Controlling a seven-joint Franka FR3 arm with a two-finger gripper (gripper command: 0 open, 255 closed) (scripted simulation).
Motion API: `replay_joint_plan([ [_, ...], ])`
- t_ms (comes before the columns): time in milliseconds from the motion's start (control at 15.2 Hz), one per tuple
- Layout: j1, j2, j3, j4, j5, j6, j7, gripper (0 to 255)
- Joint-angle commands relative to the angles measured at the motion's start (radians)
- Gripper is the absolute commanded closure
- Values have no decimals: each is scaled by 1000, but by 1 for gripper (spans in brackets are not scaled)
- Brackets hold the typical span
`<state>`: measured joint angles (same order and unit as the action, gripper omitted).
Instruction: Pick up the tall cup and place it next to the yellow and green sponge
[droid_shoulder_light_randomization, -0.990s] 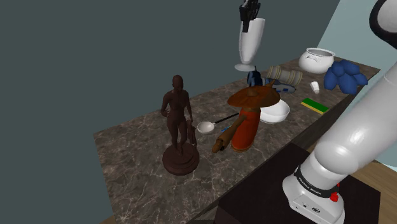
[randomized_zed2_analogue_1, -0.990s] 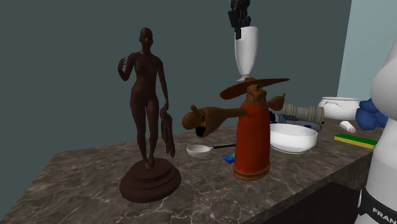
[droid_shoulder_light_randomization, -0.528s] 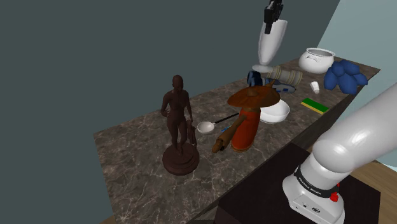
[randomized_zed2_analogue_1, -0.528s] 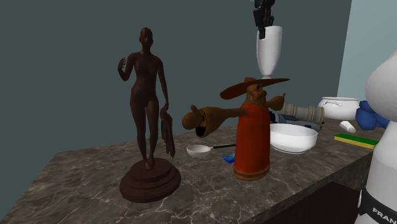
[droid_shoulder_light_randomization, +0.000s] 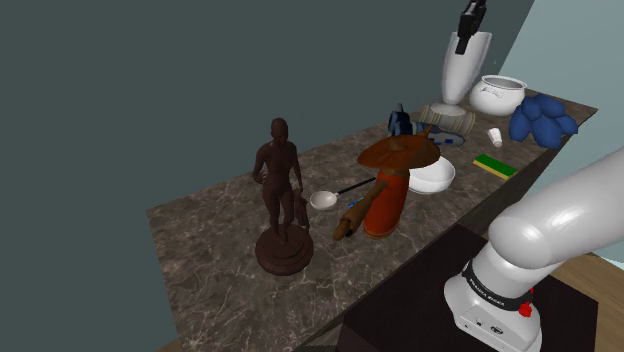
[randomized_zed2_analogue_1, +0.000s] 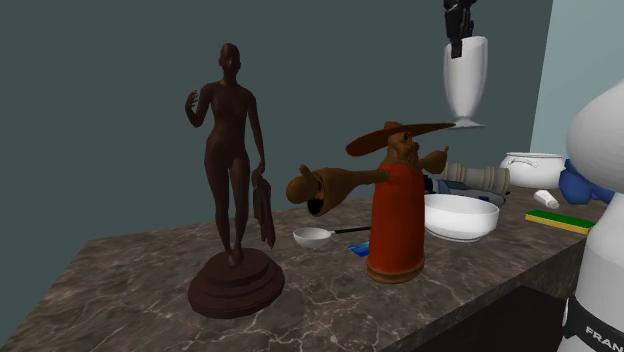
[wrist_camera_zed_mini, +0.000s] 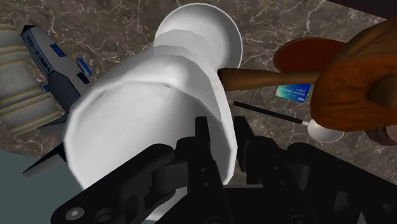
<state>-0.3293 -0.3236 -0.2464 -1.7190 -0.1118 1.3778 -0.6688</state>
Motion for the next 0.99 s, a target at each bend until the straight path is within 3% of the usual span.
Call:
replay_joint_plan([
  [0,-18,-22,-33,-19,-17,2,-52,255],
  [924,-117,-31,-270,0,-103,20,-390,255],
])
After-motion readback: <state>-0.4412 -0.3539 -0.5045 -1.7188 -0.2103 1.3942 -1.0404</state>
